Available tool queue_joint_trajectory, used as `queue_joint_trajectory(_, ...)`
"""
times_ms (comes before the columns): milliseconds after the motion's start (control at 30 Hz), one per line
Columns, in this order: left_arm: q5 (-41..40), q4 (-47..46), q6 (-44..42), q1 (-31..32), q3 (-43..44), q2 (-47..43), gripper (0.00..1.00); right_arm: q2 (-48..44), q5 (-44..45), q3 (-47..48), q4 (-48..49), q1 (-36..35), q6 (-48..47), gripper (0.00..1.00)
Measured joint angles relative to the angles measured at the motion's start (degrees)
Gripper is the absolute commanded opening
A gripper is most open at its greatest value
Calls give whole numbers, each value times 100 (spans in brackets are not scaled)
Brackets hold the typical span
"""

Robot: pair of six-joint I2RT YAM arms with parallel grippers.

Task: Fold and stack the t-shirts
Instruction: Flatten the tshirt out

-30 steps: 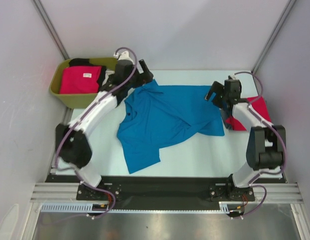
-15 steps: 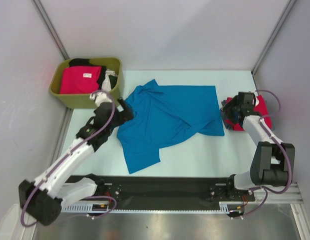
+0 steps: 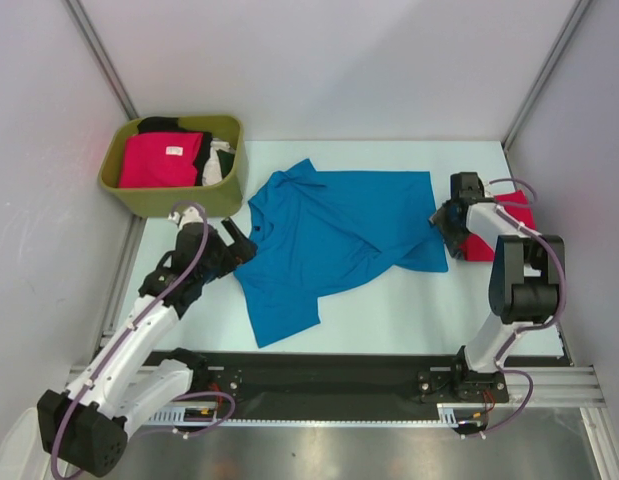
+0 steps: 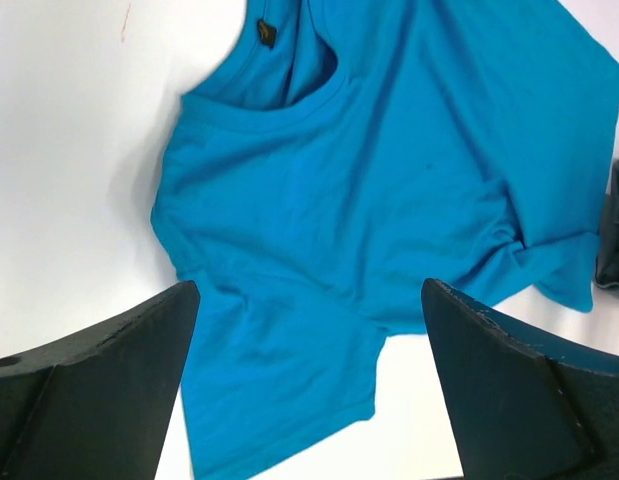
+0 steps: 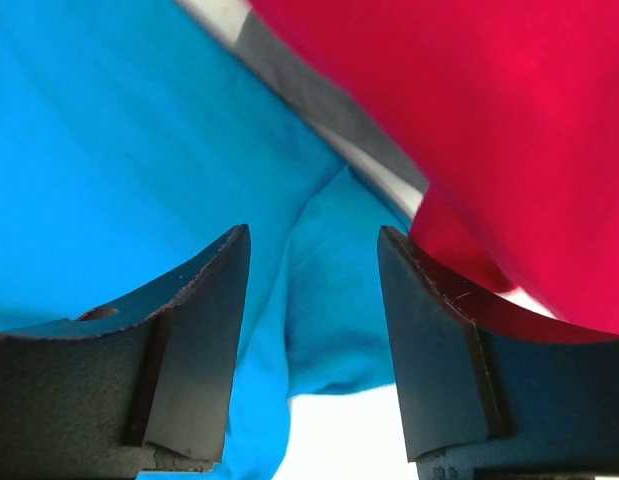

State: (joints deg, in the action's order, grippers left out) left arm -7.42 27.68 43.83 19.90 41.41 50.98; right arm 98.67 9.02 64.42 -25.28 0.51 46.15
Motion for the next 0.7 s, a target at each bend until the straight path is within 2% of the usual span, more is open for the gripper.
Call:
queue_joint_trajectory(233, 212, 136, 236, 0, -439, -442, 100, 608, 136, 219, -61, 17, 186, 54)
queue_joint_trajectory(300, 269, 179, 284, 0, -538, -463, 99, 664, 177, 280, -79, 20, 210, 49)
queue_joint_trajectory(333, 315, 201, 306, 2, -577, -461, 99, 673, 197, 291, -74, 20, 229, 40)
queue_joint_trajectory(433, 341, 310, 334, 31, -621, -452, 98, 693, 254, 291, -109, 20, 286, 27)
queue_joint_trajectory(467, 339, 334, 337, 44, -621, -448, 98, 693, 269, 289, -107, 20, 297, 26)
queue_joint_trajectory(500, 337, 352, 334, 59, -621, -439, 98, 693, 286, 289, -109, 20, 328, 21)
queue_joint_trajectory(567, 332, 389, 332, 92, -621, -422, 98, 691, 369, 280, -109, 7, 326, 0)
queue_joint_trajectory(700, 315, 509, 328, 151, -619, -334, 99, 595, 409, 205, -107, -4, 326, 0)
